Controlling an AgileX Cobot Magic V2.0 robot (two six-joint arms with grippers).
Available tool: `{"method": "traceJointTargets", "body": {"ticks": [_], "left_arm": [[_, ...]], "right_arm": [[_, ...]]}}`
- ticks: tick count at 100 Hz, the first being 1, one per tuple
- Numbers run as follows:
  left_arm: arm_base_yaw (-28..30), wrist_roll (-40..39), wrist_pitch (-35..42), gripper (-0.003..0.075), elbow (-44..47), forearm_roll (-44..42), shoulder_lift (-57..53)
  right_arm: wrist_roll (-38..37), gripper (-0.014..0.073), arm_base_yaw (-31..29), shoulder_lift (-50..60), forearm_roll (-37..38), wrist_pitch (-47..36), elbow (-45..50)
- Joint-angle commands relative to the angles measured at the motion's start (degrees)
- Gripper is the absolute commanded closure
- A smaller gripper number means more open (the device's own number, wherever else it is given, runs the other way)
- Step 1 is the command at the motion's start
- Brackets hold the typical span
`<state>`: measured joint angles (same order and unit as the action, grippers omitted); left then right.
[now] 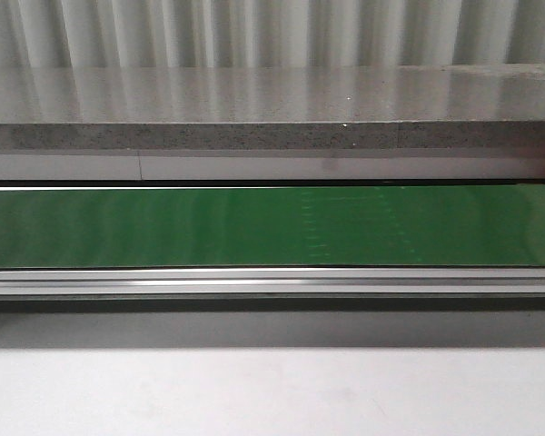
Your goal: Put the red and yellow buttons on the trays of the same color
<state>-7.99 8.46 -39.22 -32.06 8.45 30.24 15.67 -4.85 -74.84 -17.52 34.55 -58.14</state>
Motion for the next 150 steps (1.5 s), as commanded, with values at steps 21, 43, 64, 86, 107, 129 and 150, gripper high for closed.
{"method": "traceJointTargets", "body": {"ticks": [21,43,64,86,107,129,150], "left_arm": [[-0.5,0.0,3.7,0.0740,-1.5,1.0,0.1],[-0.5,0.0,3.7,0.0740,-1.5,1.0,0.1],[-0.5,0.0,3.7,0.0740,-1.5,1.0,0.1],[-0.5,0.0,4.1,0.0740,-1.5,0.9,0.1],[-0.5,-0.1,6.4,0.0740,-1.4,0.7,0.4],[3.0,-9.3,5.1,0.0740,-6.7,-6.5,6.2],[11.2,-14.1,2.4,0.0733,-15.5,-9.6,15.8]], "right_arm": [[0.7,0.0659,0.6,17.0,0.1,-5.5,9.6],[0.7,0.0659,0.6,30.8,0.1,-6.1,18.3],[0.7,0.0659,0.6,46.0,0.1,-3.8,26.0],[0.7,0.0659,0.6,58.9,0.1,-2.6,30.8],[0.7,0.0659,0.6,60.7,0.1,-2.2,31.4],[0.7,0.0659,0.6,60.7,0.1,-2.2,31.4],[0.7,0.0659,0.6,60.7,0.1,-2.2,31.4]]}}
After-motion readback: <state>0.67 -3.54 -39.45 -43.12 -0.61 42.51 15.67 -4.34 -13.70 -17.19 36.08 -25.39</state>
